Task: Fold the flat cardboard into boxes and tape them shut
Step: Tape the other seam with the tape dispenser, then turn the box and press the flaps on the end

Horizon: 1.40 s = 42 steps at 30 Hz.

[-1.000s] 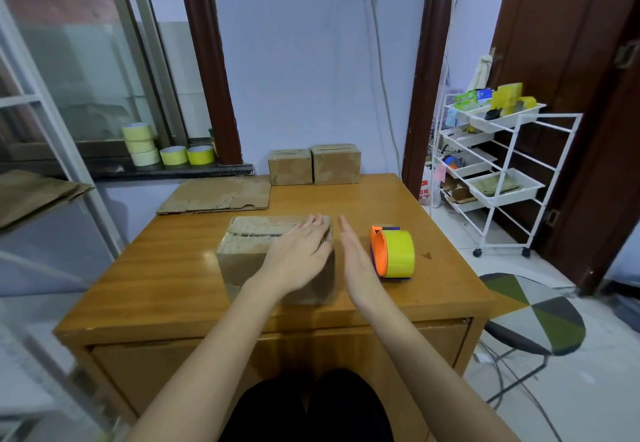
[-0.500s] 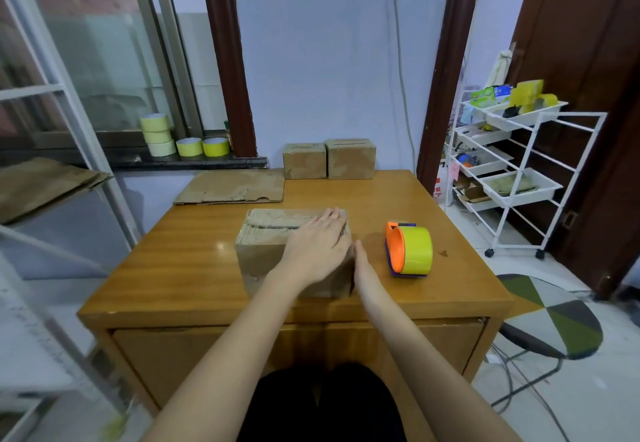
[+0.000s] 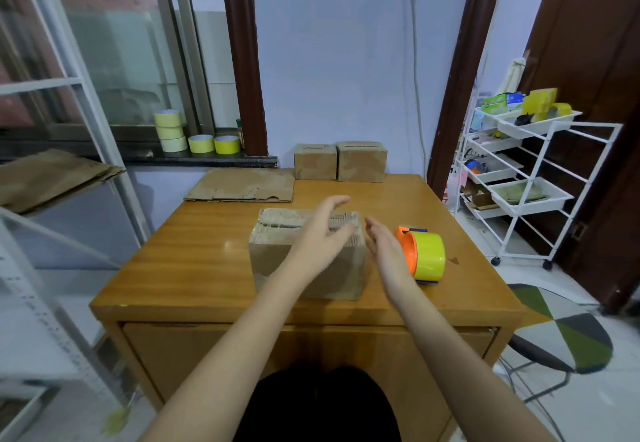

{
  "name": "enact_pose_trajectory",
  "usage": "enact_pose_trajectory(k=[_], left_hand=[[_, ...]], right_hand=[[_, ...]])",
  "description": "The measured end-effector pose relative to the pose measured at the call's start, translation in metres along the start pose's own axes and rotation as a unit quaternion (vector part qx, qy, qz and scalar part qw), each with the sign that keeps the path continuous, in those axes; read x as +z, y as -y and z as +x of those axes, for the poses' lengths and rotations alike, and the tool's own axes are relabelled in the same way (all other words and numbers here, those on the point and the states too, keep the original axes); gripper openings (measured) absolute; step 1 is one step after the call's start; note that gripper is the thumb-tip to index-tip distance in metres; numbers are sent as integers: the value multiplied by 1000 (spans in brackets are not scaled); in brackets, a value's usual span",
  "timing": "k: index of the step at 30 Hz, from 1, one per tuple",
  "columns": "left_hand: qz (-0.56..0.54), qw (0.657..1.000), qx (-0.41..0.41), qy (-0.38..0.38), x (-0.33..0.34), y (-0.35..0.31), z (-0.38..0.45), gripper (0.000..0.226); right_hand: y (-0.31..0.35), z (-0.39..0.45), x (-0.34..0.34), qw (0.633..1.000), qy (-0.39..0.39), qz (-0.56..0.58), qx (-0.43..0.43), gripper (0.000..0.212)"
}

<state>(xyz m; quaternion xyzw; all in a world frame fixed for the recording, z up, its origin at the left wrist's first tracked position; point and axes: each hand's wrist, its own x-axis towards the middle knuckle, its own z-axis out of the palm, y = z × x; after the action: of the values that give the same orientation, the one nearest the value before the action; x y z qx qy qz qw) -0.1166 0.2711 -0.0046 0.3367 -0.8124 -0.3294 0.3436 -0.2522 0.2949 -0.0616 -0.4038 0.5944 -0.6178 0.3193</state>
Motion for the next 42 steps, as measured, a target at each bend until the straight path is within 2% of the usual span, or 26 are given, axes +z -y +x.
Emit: enact_pose_trajectory(k=[1,2,4,6,9,14,18,22,27,30,38,40,42], left_hand=[[29,998,28,-43,-3,2,-5,35],[104,988,64,-90,-6,5,-10,26],[238,950,119,-161,-7,11,-22,17],[318,924,124,-170,-4,17,-31,20],[380,903,136,-147,1,28,-37,32],[389,902,128,-138,-4,37,-42,37],[424,893,74,-128,-13,41,-37,47],[445,895,-18,-39,-22,36,-23,71],[443,895,-39,35,-21,34,2,67],[447,893,-36,34,-18,33,6,66],[454,890,-41,21,-14,33,-5,79],[454,890,-43,18,-12,34,-4,79],[445,894,-52,22,-9,33,-3,80]], right_hand=[[13,5,-1,1000,8,-9,-15,38],[27,10,-1,999,26,-28,-32,38],[48,16,2,991,72,-90,-64,38],[58,22,6,978,113,-159,-70,38],[58,27,11,966,143,-210,-52,32],[48,23,2,965,112,-221,-82,26],[51,15,-11,967,82,-230,-75,23],[53,0,-19,951,43,-293,-84,25],[54,-23,-11,902,18,-408,-137,27],[52,-26,-8,887,23,-436,-150,29],[38,-24,-8,874,16,-452,-178,42],[38,-25,-9,855,5,-480,-195,40],[37,-28,-15,830,-30,-491,-262,30]])
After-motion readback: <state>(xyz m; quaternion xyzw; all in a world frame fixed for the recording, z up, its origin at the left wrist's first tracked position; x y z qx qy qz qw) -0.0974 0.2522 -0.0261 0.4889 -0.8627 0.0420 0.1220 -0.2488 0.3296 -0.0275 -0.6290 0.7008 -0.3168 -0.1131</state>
